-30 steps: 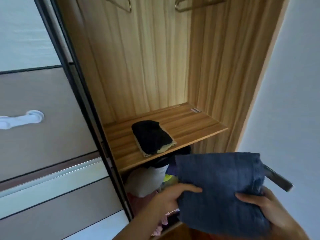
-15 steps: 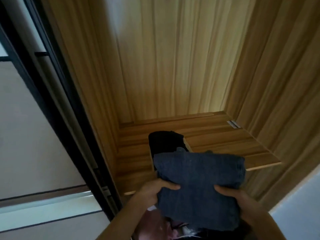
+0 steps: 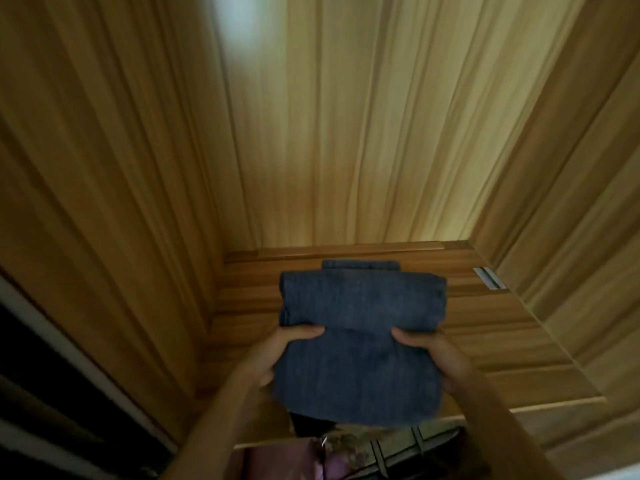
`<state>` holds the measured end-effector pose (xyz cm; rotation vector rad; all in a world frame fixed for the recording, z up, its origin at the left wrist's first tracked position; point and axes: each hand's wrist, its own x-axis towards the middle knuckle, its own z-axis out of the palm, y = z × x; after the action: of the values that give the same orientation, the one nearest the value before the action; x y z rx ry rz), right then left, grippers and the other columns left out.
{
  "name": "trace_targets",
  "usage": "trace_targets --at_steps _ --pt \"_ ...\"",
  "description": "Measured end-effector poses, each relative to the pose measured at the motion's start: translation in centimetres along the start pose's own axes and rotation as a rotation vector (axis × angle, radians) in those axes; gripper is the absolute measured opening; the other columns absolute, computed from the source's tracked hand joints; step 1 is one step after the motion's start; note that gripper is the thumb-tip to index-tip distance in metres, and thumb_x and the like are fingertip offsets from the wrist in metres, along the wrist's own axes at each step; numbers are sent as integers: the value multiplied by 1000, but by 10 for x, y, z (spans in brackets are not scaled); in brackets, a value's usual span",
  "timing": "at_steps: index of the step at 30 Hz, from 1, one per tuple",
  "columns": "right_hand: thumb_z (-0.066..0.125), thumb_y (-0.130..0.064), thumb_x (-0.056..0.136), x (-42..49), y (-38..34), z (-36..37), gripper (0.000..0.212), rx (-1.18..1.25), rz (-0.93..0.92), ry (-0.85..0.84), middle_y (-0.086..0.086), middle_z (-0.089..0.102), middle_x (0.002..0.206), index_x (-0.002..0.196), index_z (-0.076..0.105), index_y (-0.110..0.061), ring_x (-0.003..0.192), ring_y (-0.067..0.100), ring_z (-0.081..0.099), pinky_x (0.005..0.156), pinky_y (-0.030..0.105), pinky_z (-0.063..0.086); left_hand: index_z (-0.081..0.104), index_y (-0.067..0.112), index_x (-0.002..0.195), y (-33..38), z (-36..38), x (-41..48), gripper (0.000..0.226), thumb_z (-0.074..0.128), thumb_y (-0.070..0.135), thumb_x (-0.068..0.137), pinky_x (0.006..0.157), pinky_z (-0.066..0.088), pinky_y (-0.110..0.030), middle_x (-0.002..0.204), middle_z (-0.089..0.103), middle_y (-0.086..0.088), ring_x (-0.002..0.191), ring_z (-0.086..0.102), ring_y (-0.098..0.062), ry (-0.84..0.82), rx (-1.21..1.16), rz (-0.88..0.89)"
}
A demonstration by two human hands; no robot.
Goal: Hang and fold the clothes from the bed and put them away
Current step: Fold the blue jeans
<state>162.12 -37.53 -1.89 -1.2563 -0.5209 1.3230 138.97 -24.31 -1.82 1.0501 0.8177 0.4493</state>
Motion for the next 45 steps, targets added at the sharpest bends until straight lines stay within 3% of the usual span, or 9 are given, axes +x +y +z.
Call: trace_targets --at_steps 7,11,16,19,24,28,31,38,45 --pt "72 -16 89 76 47 -16 40 -167 234 24 10 73 100 125 61 -2 86 28 71 63 35 55 67 29 92 -57 -8 34 31 83 46 72 75 52 -23 94 72 8 91 68 -13 486 322 28" --pt "68 -13 91 85 51 -22 29 -86 291 -25 13 75 96 118 64 0 79 26 74 57 31 56 66 27 104 -57 -8 43 48 84 54 68 87 54 -32 104 71 8 98 67 -13 496 374 -95" --pt "76 -26 84 84 49 -32 44 -70 288 -35 13 74 111 122 65 -6 102 32 71 86 45 55 68 16 110 -53 -7 36 64 62 72 79 87 55 -39 109 71 -2 99 67 -22 559 219 -208" --pt "71 -28 88 79 53 -47 40 63 335 -68 22 70 116 116 69 0 110 40 66 98 53 49 59 7 96 -47 -6 33 32 41 32 105 66 45 -28 107 63 -13 74 55 -14 637 98 -174" --pt "73 -29 87 77 40 -68 49 150 277 -55 21 67 124 126 64 -1 115 40 64 102 54 47 57 6 119 -48 11 44 30 60 22 94 65 49 -25 108 66 -18 87 63 -19 474 224 -231" --pt "75 -31 85 77 29 -79 52 191 254 -34 20 66 126 128 63 -3 115 41 63 99 54 48 61 -2 77 -38 23 48 25 52 5 99 57 45 -27 74 57 -10 65 54 -20 467 190 -372" --pt "73 -30 86 78 28 -77 50 262 269 -62 21 65 127 126 64 -2 115 41 63 94 53 51 62 3 84 -12 30 36 13 58 9 95 63 50 -33 76 67 -13 70 62 -24 406 113 -381" --pt "68 -23 88 93 31 -35 25 214 347 -136 14 74 97 104 73 -5 88 32 72 77 45 52 71 2 112 94 4 -24 39 72 27 81 82 53 -39 108 73 -19 95 72 -34 401 31 -88" --pt "81 -31 80 100 35 -11 48 -257 192 -21 6 69 113 121 63 -12 96 22 66 82 37 55 82 7 88 96 42 -35 29 63 29 82 78 61 -38 105 76 -12 92 74 -27 265 -377 101"
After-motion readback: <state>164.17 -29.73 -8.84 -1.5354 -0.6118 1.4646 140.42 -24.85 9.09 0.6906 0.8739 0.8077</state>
